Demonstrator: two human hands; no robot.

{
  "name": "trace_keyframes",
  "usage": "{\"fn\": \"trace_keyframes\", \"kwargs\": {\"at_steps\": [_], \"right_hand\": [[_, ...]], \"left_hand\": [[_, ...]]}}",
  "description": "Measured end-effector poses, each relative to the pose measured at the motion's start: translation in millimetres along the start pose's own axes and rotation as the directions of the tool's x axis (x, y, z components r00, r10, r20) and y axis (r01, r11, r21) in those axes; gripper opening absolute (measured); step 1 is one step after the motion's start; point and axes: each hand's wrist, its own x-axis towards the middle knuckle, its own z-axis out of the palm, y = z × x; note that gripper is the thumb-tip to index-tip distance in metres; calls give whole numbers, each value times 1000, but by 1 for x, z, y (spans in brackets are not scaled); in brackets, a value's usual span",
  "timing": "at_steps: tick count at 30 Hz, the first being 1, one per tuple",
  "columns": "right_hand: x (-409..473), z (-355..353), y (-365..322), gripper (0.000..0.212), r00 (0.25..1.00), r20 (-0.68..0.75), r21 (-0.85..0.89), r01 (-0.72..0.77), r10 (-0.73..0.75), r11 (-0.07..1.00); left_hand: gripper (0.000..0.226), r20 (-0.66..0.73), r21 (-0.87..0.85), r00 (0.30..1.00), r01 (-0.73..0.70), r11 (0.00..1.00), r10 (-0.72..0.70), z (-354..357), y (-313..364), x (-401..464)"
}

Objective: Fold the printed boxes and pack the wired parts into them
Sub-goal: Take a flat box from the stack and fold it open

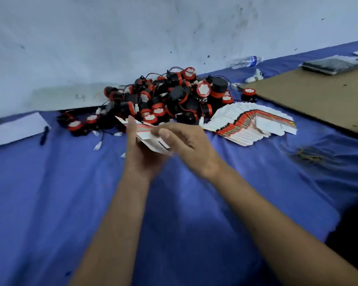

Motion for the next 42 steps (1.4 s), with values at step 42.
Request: {"fn": "trace_keyframes", "kwargs": {"at_steps": [42], "right_hand": [[7, 102, 33, 45, 995, 37, 70, -91, 89, 993]], "left_hand": [[40, 92, 827, 781, -405, 390, 618, -66, 23, -52]]}}
